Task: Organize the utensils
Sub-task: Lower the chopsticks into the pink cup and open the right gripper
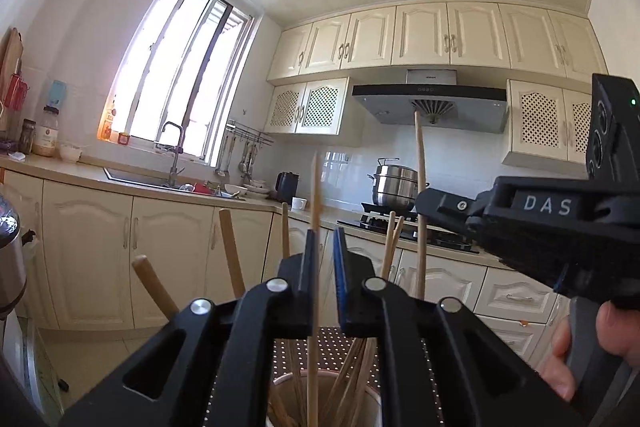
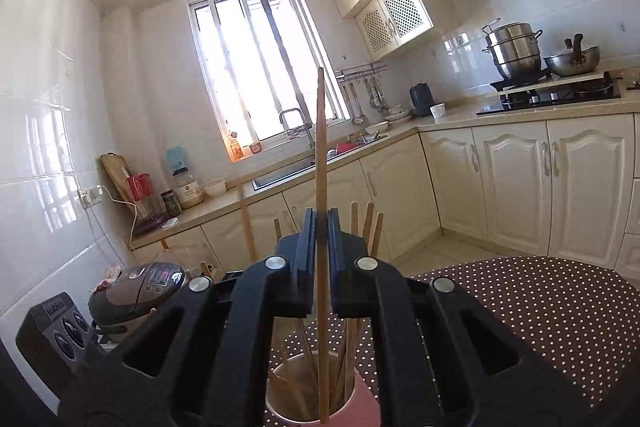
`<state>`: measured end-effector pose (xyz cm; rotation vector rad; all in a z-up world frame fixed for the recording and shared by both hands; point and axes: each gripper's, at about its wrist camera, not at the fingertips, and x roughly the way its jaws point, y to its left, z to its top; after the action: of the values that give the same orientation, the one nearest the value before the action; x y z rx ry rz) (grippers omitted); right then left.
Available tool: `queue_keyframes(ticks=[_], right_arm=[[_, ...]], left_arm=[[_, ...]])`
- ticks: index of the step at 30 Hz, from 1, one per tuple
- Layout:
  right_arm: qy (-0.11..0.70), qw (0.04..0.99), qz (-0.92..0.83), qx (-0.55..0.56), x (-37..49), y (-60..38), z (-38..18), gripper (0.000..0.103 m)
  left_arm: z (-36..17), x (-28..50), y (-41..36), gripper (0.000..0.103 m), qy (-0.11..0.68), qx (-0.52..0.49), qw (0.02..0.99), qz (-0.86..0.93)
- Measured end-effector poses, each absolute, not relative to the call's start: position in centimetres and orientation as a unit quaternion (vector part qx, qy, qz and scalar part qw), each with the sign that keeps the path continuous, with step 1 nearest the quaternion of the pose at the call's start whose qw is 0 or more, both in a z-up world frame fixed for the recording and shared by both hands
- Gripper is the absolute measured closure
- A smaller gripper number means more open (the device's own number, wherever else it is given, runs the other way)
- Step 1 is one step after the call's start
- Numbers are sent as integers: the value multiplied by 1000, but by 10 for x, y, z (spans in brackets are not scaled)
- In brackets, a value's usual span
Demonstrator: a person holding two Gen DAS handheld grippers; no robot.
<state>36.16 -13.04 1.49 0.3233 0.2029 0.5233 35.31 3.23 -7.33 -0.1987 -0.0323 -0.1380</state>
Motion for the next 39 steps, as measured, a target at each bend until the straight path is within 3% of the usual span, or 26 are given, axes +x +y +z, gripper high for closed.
queue_keyframes(ticks=[2,34,39], right_arm=[[96,949,256,157,362,-128,14,97],[117,948,269,121,339,-106,-11,97],[131,948,268,115,334,-107,-17,96]], left_arm=[[-73,353,35,78,-15,-106,992,-73],[-62,340,55,69,36,-84,995,-32],[-61,337,49,61,46,-61,997,-29]])
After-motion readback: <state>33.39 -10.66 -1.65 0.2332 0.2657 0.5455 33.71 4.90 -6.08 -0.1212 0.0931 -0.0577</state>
